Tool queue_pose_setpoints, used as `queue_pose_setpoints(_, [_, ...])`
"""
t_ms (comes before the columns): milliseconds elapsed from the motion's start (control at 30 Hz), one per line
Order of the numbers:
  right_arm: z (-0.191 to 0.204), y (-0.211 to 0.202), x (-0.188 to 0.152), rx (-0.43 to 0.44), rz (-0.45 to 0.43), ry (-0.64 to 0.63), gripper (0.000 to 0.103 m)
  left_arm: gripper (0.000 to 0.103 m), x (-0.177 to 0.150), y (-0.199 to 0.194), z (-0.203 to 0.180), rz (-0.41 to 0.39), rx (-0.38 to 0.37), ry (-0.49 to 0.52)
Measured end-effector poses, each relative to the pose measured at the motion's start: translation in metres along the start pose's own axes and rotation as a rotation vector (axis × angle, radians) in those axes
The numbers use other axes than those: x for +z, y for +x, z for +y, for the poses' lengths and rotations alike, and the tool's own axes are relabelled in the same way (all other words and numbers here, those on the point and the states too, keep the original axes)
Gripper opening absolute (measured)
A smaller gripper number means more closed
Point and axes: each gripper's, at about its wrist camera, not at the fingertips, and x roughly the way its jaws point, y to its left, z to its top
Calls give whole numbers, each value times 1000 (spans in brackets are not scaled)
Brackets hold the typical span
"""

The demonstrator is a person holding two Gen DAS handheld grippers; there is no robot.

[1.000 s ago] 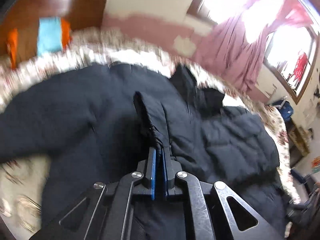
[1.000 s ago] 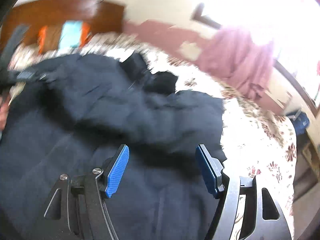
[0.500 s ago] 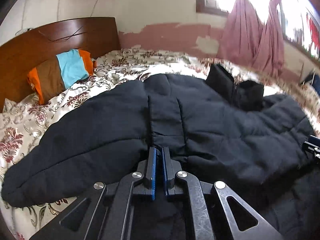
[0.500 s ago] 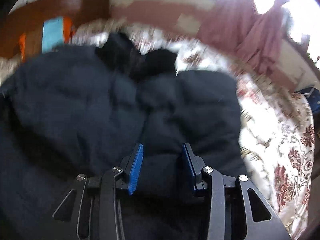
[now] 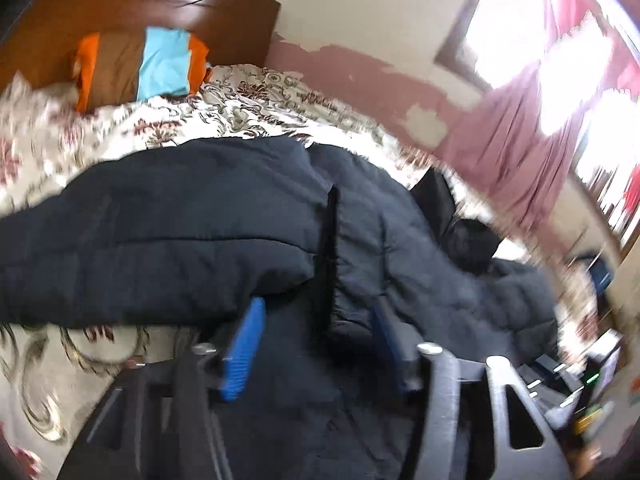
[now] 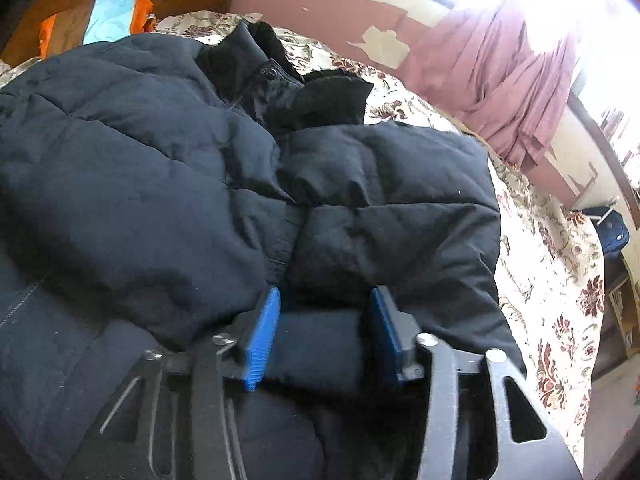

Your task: Fold large clothes

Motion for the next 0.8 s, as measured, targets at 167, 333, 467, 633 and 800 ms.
queue_pose_setpoints(167, [-8, -32, 10, 78, -48, 46, 70, 88, 1, -32, 4, -125, 26, -45])
queue_pose_setpoints(333, [21, -59, 34, 203, -91, 63, 73, 94, 3, -74, 56, -260, 110, -271])
queue_pose_setpoints(467, [65, -71, 55, 250, -142, 11, 74, 94, -12, -103, 132, -377, 256, -590])
queue_pose_setpoints(633, [118, -68, 83, 305, -185, 13, 74, 94, -14, -104, 205, -334, 285, -854])
queue_pose_setpoints(800, [154, -62, 106, 333, -222, 60, 74, 94, -17, -96, 252, -280, 271, -981])
